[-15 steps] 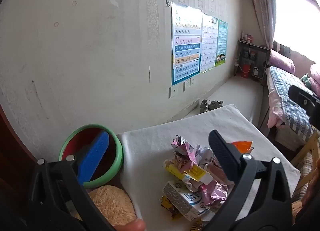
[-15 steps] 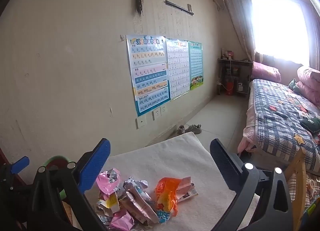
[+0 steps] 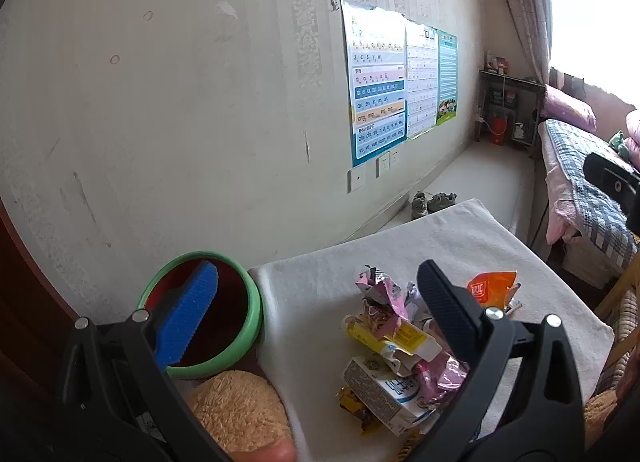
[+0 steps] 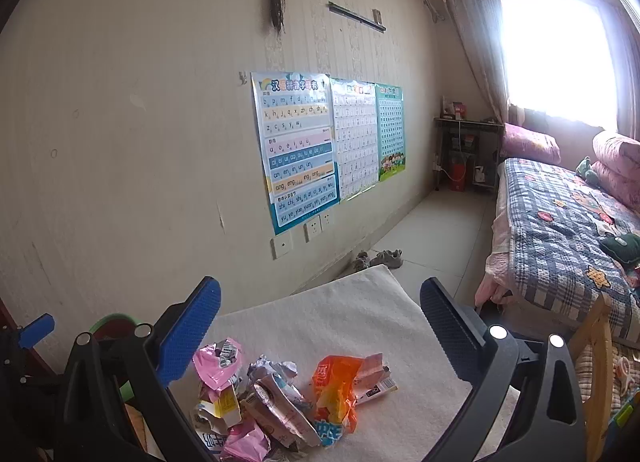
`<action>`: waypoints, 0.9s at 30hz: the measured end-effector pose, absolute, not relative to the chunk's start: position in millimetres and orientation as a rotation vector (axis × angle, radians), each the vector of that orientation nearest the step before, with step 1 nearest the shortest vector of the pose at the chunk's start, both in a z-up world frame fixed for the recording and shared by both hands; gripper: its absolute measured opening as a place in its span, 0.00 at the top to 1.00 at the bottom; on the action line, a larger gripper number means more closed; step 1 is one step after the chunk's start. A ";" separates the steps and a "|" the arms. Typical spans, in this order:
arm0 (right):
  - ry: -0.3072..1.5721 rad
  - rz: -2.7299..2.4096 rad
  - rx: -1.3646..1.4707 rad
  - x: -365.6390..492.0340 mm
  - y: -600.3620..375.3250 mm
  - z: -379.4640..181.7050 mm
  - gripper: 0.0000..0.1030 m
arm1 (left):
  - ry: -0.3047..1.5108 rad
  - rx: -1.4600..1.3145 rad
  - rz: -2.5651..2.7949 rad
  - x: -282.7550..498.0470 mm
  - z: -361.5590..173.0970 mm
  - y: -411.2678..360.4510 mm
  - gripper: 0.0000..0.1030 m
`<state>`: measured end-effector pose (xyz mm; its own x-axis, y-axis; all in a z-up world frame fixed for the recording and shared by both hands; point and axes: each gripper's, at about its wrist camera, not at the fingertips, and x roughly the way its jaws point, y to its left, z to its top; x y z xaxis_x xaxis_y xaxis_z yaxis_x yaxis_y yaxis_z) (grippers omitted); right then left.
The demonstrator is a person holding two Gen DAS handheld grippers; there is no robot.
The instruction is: Collect trash
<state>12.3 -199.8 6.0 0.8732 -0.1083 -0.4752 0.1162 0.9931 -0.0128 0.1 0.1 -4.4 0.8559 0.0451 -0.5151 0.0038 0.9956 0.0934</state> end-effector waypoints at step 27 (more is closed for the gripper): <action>0.557 -0.128 0.008 19.1 -202.6 -11.0 0.07 | 0.589 0.071 0.039 5.5 -7.3 13.1 0.05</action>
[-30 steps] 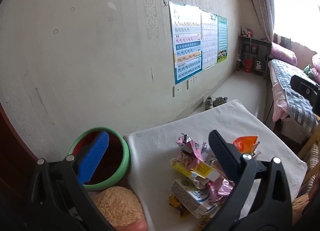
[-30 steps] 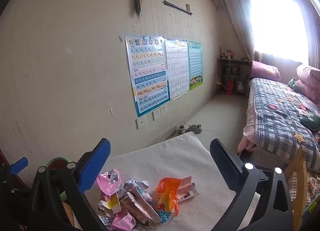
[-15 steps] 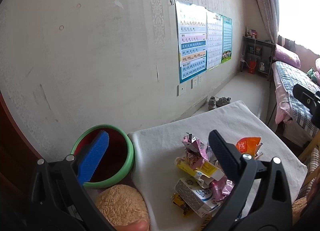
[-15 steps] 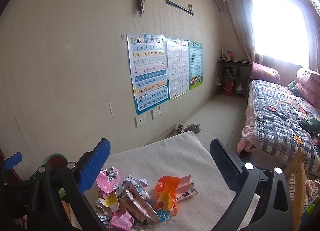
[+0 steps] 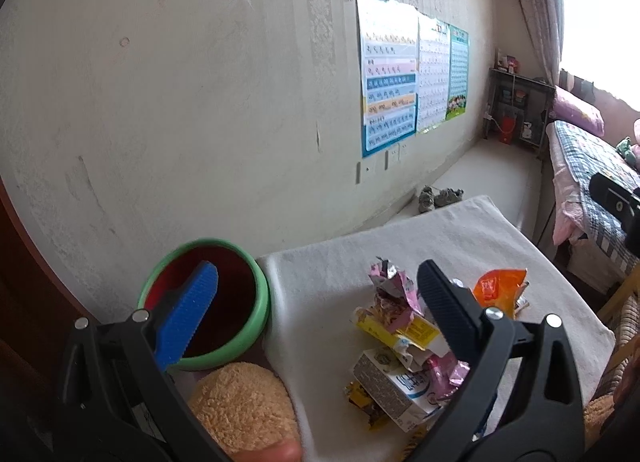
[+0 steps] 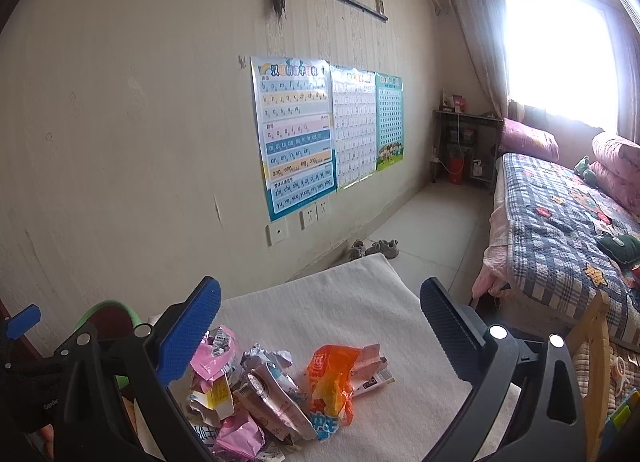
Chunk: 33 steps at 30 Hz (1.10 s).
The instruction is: Collect trash
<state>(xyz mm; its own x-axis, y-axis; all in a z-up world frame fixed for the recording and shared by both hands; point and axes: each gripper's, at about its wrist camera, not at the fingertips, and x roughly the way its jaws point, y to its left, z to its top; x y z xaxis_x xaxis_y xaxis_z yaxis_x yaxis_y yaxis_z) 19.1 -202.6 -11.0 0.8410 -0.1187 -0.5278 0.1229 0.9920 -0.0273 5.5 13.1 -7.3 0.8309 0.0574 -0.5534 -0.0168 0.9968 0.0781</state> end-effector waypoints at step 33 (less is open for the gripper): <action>1.051 -0.029 0.136 73.3 -207.8 -130.5 0.07 | 1.179 -0.122 -0.354 21.8 -153.2 6.9 0.81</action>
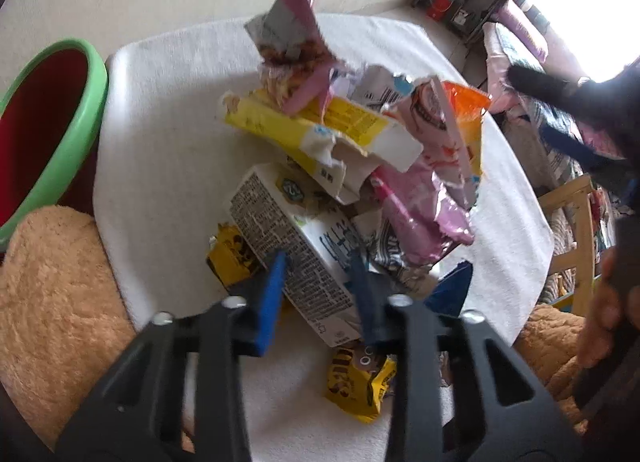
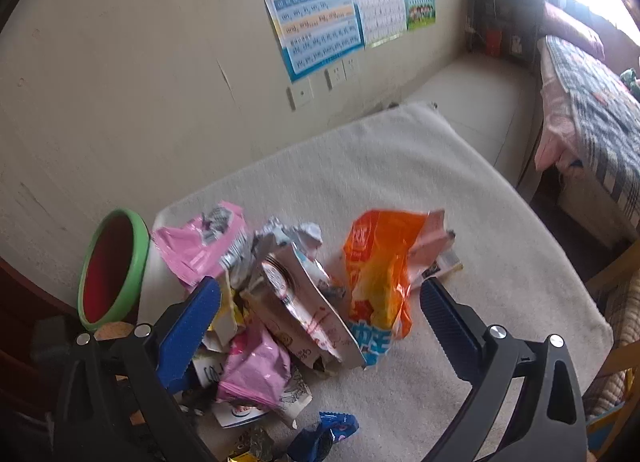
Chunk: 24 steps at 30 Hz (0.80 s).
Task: Collect trash
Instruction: 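Lower the left tool onto the white milk carton and close on it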
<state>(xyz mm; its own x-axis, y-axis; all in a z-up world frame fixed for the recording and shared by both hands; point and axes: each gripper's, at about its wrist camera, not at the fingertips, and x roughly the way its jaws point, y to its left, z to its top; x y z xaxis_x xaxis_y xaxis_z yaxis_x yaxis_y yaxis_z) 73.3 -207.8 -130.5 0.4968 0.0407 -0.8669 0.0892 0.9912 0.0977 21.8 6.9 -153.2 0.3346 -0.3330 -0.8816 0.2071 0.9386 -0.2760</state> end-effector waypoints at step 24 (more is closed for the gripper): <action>1.176 0.056 0.144 78.1 -205.6 -187.9 0.74 | 1.195 -0.133 -0.319 27.2 -143.1 13.6 0.42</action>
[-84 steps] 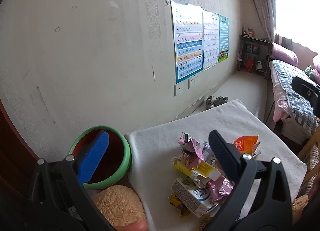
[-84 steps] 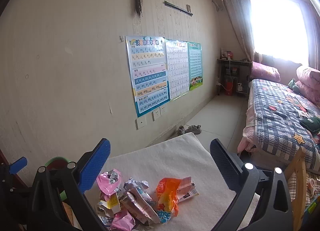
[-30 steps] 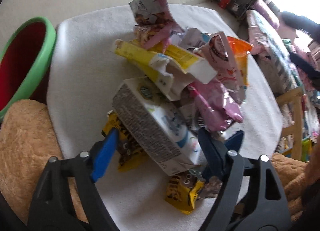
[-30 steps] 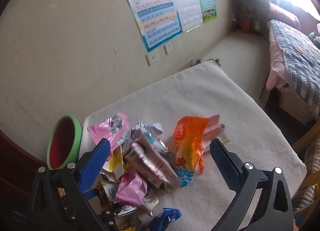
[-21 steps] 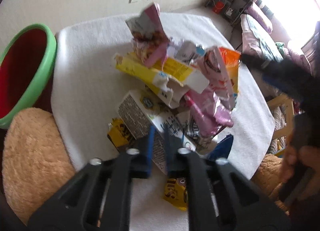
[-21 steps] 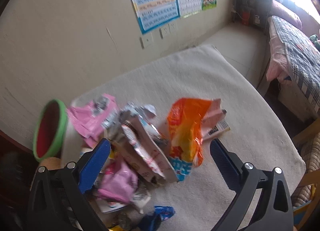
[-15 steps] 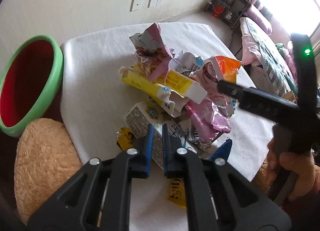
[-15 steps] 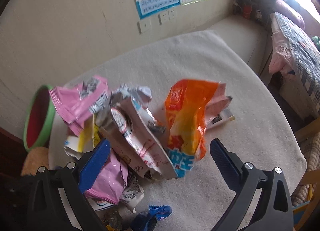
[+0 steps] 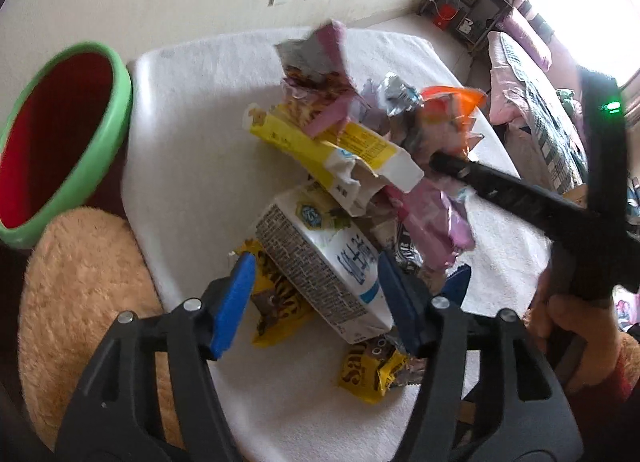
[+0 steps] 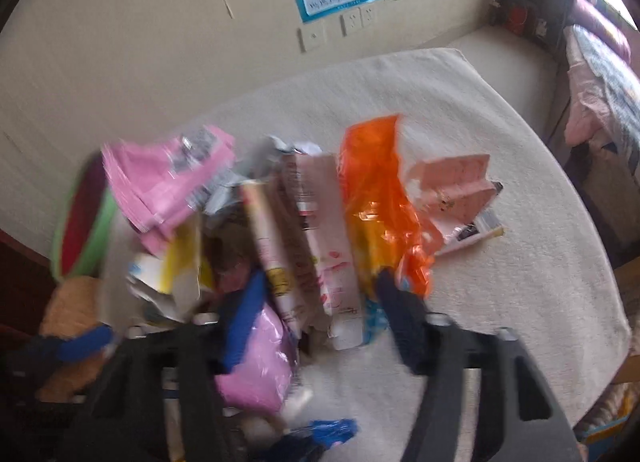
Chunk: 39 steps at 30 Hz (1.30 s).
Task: Collect trash
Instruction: 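Lower the left tool onto the white milk carton and close on it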
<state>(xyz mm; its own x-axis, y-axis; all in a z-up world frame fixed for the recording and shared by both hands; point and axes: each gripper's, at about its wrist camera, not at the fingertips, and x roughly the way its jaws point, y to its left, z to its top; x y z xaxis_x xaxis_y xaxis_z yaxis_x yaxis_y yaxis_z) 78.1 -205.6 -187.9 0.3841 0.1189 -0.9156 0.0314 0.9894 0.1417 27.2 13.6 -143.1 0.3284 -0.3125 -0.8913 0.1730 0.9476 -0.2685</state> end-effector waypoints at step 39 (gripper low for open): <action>1.073 0.105 0.324 76.9 -216.3 -144.4 0.72 | 1.302 -0.129 -0.343 33.4 -191.6 -38.6 0.25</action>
